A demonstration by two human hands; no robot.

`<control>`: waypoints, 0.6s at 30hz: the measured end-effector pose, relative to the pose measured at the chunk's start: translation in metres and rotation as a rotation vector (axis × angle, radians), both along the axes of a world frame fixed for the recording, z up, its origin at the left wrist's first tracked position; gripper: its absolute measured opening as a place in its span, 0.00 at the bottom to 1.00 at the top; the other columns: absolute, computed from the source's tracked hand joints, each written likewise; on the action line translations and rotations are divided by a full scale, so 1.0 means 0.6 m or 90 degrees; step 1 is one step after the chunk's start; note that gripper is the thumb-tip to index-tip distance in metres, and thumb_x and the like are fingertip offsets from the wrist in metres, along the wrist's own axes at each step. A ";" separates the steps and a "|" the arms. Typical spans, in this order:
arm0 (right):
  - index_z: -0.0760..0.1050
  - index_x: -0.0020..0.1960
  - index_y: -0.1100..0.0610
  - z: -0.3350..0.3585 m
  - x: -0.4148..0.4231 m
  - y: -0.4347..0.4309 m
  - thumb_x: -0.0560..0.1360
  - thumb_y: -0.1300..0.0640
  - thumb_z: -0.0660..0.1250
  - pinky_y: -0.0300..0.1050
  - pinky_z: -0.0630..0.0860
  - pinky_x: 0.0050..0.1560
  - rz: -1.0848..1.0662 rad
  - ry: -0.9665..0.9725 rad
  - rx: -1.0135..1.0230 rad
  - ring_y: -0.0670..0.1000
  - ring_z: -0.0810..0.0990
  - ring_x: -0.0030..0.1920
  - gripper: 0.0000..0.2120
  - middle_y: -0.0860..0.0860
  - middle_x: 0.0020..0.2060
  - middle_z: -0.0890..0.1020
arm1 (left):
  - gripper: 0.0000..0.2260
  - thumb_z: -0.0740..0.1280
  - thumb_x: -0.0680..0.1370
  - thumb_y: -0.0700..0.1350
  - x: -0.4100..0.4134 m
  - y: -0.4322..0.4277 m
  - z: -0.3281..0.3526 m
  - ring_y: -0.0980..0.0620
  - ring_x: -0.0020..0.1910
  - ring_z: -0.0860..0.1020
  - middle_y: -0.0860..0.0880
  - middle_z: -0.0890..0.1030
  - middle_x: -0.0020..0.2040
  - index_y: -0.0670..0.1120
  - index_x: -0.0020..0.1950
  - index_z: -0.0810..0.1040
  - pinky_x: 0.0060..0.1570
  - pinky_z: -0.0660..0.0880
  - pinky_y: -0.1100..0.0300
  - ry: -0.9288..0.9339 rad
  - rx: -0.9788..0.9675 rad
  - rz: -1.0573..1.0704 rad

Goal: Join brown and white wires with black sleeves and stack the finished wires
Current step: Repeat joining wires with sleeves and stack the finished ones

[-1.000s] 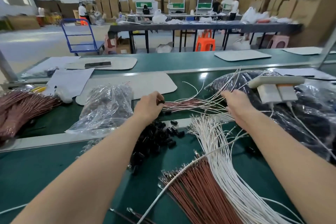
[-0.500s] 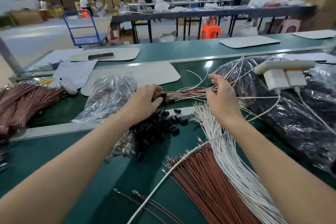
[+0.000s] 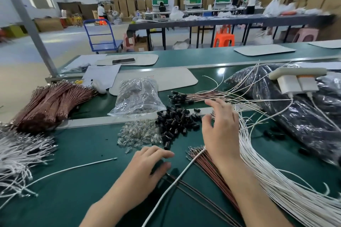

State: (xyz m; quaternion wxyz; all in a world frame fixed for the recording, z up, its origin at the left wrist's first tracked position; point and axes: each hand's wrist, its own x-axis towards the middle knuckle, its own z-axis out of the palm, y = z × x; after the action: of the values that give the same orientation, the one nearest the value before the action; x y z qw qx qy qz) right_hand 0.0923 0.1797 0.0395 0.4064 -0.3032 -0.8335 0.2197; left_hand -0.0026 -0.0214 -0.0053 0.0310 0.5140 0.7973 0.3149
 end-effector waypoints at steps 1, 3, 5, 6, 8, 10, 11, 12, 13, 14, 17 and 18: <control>0.75 0.68 0.53 -0.004 0.008 -0.014 0.80 0.60 0.62 0.55 0.64 0.74 0.007 0.020 -0.013 0.55 0.68 0.71 0.17 0.53 0.66 0.77 | 0.13 0.60 0.80 0.60 -0.001 -0.009 0.003 0.68 0.67 0.65 0.71 0.74 0.60 0.63 0.62 0.77 0.66 0.63 0.65 -0.032 -0.005 -0.016; 0.75 0.66 0.51 -0.019 0.019 -0.044 0.80 0.60 0.62 0.50 0.67 0.70 0.015 0.036 -0.029 0.52 0.71 0.66 0.15 0.50 0.61 0.79 | 0.12 0.62 0.80 0.59 -0.009 -0.032 0.009 0.64 0.70 0.67 0.70 0.75 0.61 0.64 0.62 0.78 0.68 0.64 0.64 -0.090 -0.028 -0.058; 0.76 0.65 0.52 -0.035 0.022 -0.068 0.79 0.61 0.63 0.50 0.69 0.69 0.018 0.027 -0.024 0.51 0.72 0.65 0.15 0.49 0.60 0.80 | 0.12 0.64 0.79 0.58 -0.017 -0.052 0.012 0.64 0.71 0.66 0.70 0.74 0.63 0.64 0.62 0.78 0.69 0.64 0.65 -0.113 -0.061 -0.089; 0.76 0.65 0.52 -0.042 0.021 -0.076 0.79 0.61 0.64 0.51 0.69 0.69 0.021 0.017 -0.015 0.51 0.72 0.65 0.16 0.50 0.60 0.80 | 0.12 0.65 0.79 0.58 -0.020 -0.058 0.011 0.64 0.71 0.65 0.71 0.73 0.63 0.64 0.62 0.79 0.69 0.63 0.66 -0.107 -0.073 -0.093; 0.77 0.65 0.54 -0.052 0.015 -0.083 0.79 0.63 0.65 0.54 0.70 0.69 0.039 -0.009 0.005 0.52 0.73 0.64 0.16 0.50 0.59 0.80 | 0.12 0.66 0.80 0.57 -0.019 -0.057 0.009 0.66 0.69 0.65 0.71 0.73 0.61 0.63 0.62 0.79 0.68 0.62 0.68 -0.066 -0.088 -0.082; 0.77 0.65 0.53 -0.059 0.011 -0.087 0.79 0.63 0.65 0.52 0.70 0.70 0.068 -0.037 0.014 0.50 0.72 0.64 0.16 0.50 0.59 0.80 | 0.11 0.67 0.80 0.55 -0.012 -0.048 0.007 0.67 0.65 0.64 0.68 0.72 0.58 0.62 0.63 0.80 0.66 0.60 0.70 -0.004 -0.098 -0.063; 0.77 0.66 0.52 -0.062 0.010 -0.087 0.79 0.62 0.65 0.47 0.69 0.69 0.085 -0.044 0.014 0.48 0.71 0.64 0.16 0.49 0.59 0.80 | 0.11 0.67 0.81 0.54 -0.008 -0.043 0.006 0.65 0.62 0.65 0.66 0.73 0.56 0.61 0.63 0.80 0.65 0.60 0.70 0.022 -0.097 -0.055; 0.77 0.66 0.51 -0.064 0.012 -0.088 0.79 0.62 0.65 0.42 0.68 0.68 0.101 -0.047 0.008 0.45 0.70 0.63 0.16 0.47 0.59 0.80 | 0.11 0.67 0.81 0.53 -0.004 -0.038 0.007 0.62 0.60 0.66 0.63 0.73 0.55 0.60 0.63 0.80 0.64 0.60 0.70 0.041 -0.096 -0.048; 0.76 0.66 0.50 -0.066 0.013 -0.087 0.80 0.61 0.64 0.38 0.67 0.66 0.116 -0.049 -0.001 0.43 0.69 0.62 0.16 0.45 0.58 0.79 | 0.10 0.66 0.82 0.53 -0.001 -0.035 0.008 0.61 0.59 0.67 0.62 0.74 0.54 0.60 0.63 0.80 0.63 0.59 0.70 0.052 -0.094 -0.041; 0.76 0.66 0.49 -0.067 0.015 -0.086 0.80 0.61 0.64 0.36 0.66 0.64 0.131 -0.054 -0.010 0.41 0.69 0.60 0.16 0.44 0.58 0.79 | 0.10 0.65 0.82 0.53 0.000 -0.033 0.009 0.60 0.59 0.67 0.62 0.74 0.53 0.59 0.63 0.79 0.64 0.59 0.70 0.057 -0.094 -0.033; 0.77 0.64 0.47 -0.072 0.017 -0.081 0.81 0.60 0.63 0.38 0.70 0.62 0.177 -0.075 -0.027 0.39 0.70 0.58 0.15 0.40 0.56 0.79 | 0.11 0.62 0.84 0.53 -0.003 -0.032 0.007 0.59 0.60 0.68 0.61 0.75 0.55 0.59 0.65 0.77 0.65 0.57 0.68 0.076 -0.115 -0.016; 0.77 0.63 0.47 -0.073 0.017 -0.080 0.81 0.60 0.63 0.39 0.70 0.62 0.187 -0.080 -0.033 0.40 0.71 0.58 0.15 0.39 0.55 0.79 | 0.11 0.61 0.84 0.53 -0.007 -0.033 0.006 0.58 0.61 0.69 0.61 0.75 0.56 0.58 0.65 0.77 0.64 0.58 0.68 0.083 -0.120 -0.011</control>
State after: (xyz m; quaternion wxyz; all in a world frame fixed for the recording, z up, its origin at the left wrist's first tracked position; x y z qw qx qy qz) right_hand 0.1027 0.1315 -0.0042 0.3094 -0.2011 -0.8867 0.2787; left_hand -0.0065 -0.0411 -0.0017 0.0298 0.5351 0.8192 0.2043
